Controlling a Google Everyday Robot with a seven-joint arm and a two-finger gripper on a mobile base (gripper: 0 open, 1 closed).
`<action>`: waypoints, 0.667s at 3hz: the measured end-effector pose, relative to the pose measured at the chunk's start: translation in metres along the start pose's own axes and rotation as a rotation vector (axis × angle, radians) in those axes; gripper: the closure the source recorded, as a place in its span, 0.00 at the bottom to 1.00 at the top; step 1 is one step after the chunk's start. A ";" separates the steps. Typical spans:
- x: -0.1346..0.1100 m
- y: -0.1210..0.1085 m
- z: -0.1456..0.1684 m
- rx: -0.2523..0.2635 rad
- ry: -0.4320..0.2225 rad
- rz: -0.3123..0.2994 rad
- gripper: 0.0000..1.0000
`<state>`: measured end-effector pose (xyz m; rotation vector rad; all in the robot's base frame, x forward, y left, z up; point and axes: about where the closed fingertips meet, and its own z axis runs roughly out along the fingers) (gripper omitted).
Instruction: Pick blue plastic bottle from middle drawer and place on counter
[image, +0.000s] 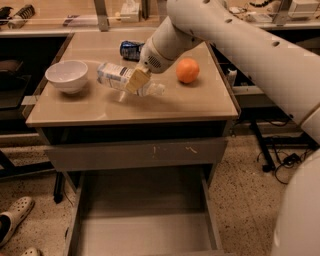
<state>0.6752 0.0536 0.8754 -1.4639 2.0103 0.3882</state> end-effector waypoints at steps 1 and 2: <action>0.002 -0.005 0.019 -0.026 0.003 0.027 1.00; 0.002 -0.005 0.019 -0.026 0.003 0.028 0.81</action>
Offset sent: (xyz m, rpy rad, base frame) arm 0.0094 0.0065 -0.0140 0.0098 0.0328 -0.0048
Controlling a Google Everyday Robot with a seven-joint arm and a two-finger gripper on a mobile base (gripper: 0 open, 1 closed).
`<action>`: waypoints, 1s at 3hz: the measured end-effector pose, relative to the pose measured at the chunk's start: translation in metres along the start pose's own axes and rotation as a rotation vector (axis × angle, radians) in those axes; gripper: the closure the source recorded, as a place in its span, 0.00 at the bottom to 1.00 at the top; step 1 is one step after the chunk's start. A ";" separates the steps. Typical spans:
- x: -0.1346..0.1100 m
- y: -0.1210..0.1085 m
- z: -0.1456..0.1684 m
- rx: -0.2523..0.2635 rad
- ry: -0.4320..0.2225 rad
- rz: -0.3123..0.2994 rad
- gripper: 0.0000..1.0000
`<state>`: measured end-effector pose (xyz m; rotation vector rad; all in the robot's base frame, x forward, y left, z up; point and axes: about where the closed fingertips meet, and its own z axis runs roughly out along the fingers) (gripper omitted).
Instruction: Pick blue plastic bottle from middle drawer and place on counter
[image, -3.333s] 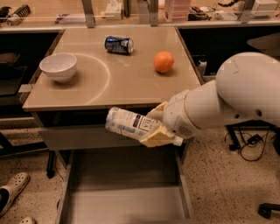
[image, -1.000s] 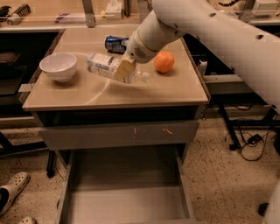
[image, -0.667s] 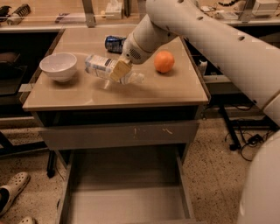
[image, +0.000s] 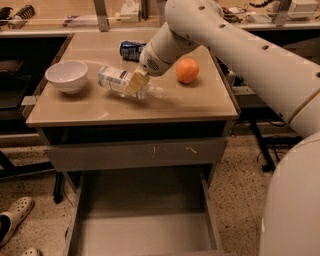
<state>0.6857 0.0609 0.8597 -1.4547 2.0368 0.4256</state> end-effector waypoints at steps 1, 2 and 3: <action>0.000 0.000 0.000 0.000 0.000 0.000 0.57; 0.000 0.000 0.000 0.000 0.000 0.000 0.34; 0.000 0.000 0.000 0.000 0.000 0.000 0.11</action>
Offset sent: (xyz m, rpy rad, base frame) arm 0.0000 0.0000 0.0000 0.0000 0.0000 0.0000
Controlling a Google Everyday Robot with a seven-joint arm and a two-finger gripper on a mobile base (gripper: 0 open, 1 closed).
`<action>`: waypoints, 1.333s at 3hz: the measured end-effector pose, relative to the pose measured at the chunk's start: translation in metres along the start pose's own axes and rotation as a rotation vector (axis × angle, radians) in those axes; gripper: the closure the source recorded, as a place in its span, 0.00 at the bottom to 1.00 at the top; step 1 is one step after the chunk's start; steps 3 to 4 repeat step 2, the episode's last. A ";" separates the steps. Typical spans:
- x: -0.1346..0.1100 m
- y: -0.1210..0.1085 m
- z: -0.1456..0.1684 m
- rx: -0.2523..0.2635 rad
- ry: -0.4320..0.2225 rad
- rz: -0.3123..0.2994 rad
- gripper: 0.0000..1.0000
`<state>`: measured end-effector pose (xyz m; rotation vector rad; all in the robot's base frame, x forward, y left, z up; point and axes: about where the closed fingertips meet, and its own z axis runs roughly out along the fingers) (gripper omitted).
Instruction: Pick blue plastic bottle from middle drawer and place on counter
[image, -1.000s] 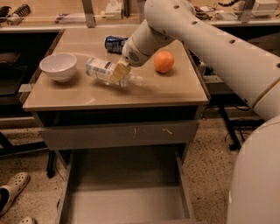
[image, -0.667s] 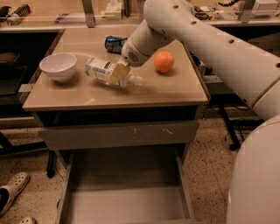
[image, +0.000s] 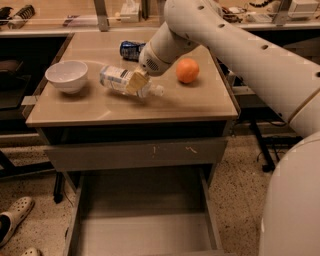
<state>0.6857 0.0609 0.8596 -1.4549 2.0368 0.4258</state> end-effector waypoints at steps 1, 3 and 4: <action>0.000 0.000 0.000 0.000 0.000 0.000 0.00; 0.000 0.000 0.000 0.000 0.000 0.000 0.00; 0.000 0.000 0.000 0.000 0.000 0.000 0.00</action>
Offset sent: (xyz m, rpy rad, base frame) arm 0.0000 0.0000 0.0000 0.0000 0.0000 0.0000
